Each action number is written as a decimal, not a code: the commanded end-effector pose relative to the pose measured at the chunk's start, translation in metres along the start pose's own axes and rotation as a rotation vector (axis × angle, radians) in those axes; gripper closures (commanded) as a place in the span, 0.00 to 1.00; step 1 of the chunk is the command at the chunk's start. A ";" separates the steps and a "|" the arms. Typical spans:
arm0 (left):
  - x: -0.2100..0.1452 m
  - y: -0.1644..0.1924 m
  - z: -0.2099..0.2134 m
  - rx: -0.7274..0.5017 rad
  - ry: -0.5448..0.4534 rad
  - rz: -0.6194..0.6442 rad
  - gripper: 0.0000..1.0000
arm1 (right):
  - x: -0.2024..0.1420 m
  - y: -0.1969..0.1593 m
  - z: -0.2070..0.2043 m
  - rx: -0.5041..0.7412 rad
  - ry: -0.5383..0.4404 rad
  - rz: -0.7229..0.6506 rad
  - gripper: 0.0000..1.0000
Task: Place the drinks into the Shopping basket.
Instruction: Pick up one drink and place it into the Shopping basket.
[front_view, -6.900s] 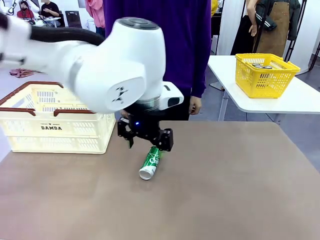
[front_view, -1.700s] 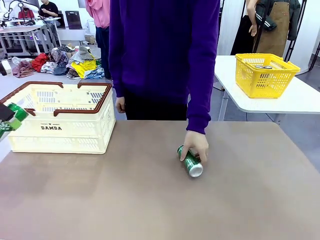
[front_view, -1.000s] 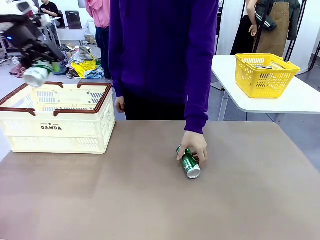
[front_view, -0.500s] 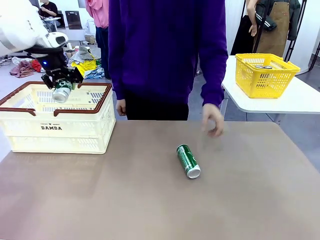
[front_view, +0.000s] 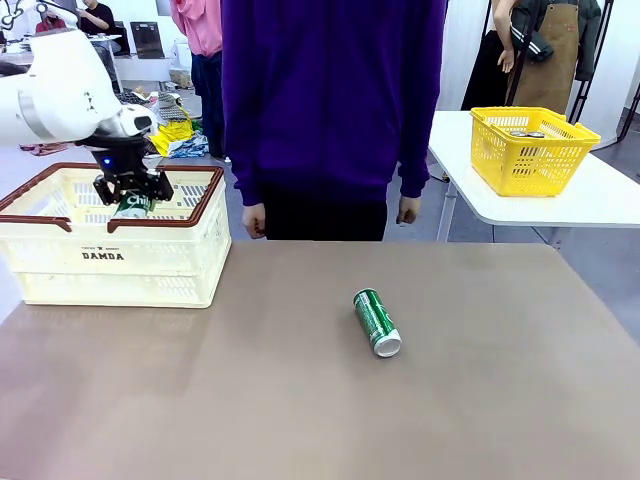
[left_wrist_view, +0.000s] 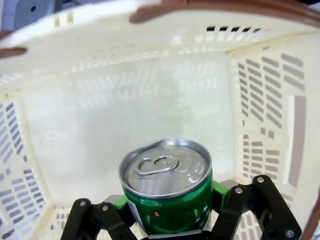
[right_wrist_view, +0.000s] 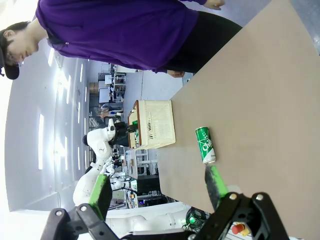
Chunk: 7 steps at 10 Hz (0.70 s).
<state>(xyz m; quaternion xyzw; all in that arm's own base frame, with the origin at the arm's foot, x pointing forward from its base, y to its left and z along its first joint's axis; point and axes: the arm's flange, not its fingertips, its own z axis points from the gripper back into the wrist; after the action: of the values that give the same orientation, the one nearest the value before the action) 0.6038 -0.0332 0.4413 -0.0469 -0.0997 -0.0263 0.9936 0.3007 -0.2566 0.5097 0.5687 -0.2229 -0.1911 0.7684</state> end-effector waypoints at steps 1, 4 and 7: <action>-0.004 0.001 -0.006 0.005 0.000 0.003 1.00 | 0.001 0.001 0.001 0.017 -0.002 0.022 0.00; -0.004 0.001 -0.026 0.028 0.034 -0.015 1.00 | 0.001 0.001 0.001 0.017 -0.002 0.022 0.00; -0.002 -0.001 -0.035 0.049 0.063 -0.023 1.00 | 0.001 0.001 0.001 0.017 -0.002 0.022 0.00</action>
<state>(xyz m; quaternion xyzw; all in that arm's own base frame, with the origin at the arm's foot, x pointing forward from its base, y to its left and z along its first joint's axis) 0.6051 -0.0349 0.4029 -0.0369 -0.0685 -0.0340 0.9964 0.3007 -0.2566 0.5097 0.5687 -0.2229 -0.1911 0.7684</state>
